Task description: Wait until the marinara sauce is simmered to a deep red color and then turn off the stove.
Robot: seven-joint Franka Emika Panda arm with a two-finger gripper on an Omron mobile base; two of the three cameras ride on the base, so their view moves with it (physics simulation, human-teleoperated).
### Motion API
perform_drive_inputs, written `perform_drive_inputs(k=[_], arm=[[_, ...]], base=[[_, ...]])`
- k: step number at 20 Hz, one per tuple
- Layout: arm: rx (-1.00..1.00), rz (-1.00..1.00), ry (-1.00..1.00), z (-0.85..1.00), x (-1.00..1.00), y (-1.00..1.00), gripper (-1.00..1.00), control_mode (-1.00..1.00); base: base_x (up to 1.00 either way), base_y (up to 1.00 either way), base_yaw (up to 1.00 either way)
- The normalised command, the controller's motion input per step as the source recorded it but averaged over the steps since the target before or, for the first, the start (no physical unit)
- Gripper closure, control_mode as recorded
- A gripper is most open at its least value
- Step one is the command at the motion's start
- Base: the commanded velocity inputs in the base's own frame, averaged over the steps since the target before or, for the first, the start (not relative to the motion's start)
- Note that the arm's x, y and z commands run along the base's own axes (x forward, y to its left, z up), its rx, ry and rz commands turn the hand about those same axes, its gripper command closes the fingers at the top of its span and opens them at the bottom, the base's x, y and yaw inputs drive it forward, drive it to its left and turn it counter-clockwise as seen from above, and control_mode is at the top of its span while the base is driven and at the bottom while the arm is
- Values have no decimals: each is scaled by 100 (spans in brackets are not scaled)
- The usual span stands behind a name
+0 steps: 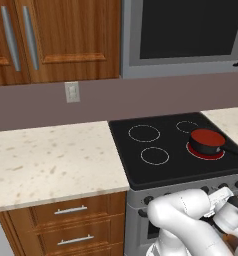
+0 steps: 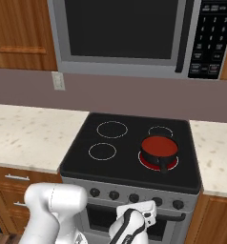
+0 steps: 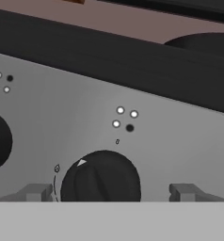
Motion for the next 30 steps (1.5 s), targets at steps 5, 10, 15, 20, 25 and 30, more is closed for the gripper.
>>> perform_drive_inputs(k=[5, 10, 15, 20, 25, 30], arm=[[0, 0, 0, 2, 0, 0, -100, -100], [0, 7, -1, 10, -14, 11, -100, -100], [0, 6, -1, 1, -20, 0, -100, -100], [0, 0, 0, 0, 0, 0, -100, -100], [0, 0, 0, 0, 3, 11, -100, -100], [0, 0, 0, 0, 6, 4, -100, -100]], base=[[0, 0, 0], [0, 0, 0], [0, 0, 0], [0, 0, 0], [0, 0, 0], [0, 0, 0]])
